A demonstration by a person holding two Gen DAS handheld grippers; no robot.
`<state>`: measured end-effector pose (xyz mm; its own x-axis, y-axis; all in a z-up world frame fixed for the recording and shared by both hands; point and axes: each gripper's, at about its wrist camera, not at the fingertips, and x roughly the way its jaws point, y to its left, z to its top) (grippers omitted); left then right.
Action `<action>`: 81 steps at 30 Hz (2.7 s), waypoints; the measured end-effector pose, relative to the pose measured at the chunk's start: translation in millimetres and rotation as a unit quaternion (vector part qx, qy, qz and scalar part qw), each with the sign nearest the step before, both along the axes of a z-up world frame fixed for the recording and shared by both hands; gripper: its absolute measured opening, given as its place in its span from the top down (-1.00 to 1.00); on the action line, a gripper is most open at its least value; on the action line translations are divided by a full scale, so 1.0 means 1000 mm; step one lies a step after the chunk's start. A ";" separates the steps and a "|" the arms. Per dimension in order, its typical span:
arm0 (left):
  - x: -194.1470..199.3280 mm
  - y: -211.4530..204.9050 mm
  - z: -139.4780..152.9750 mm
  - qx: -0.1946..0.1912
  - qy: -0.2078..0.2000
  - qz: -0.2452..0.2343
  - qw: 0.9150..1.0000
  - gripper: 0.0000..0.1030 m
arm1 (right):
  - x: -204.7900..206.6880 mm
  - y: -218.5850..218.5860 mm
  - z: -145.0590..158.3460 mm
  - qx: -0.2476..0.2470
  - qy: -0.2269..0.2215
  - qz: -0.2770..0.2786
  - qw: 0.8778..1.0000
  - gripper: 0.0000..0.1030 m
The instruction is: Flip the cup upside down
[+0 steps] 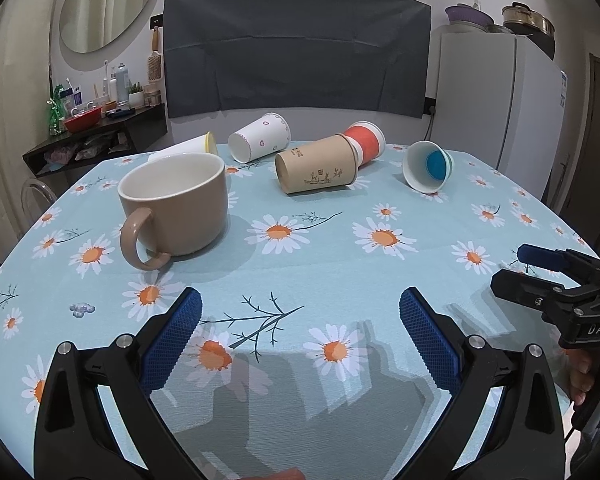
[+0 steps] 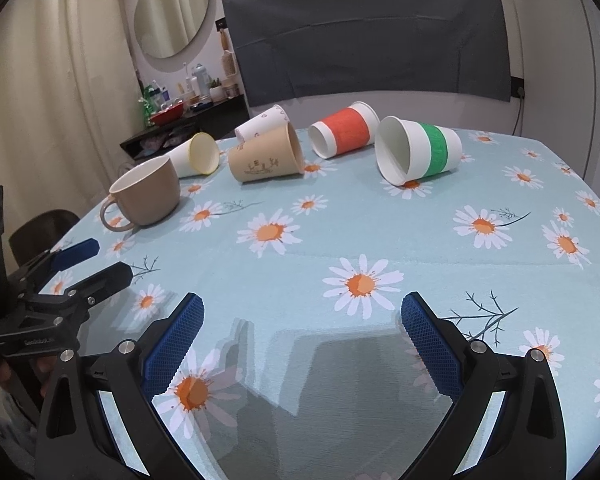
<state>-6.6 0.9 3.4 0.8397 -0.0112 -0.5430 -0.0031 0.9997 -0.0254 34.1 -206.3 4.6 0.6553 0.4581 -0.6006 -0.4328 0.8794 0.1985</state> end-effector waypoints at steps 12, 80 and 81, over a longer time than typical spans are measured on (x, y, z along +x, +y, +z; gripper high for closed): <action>-0.005 0.002 0.002 -0.006 -0.015 -0.001 1.000 -0.89 | 0.057 0.014 0.002 0.046 0.092 0.016 0.995 -0.85; 0.004 0.004 -0.002 0.000 0.018 0.022 1.000 -0.89 | 0.005 -0.038 0.023 0.071 0.068 0.115 0.988 -0.73; 0.004 0.003 -0.002 0.002 0.018 0.023 1.000 -0.89 | 0.001 -0.043 0.024 0.058 0.050 0.105 0.992 -0.74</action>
<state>-2.4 4.3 1.6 0.8196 0.0299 -0.5721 -0.0501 0.9986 -0.0196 34.8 -248.8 28.6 0.4783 0.6470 -0.5938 -0.5764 0.7415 0.3436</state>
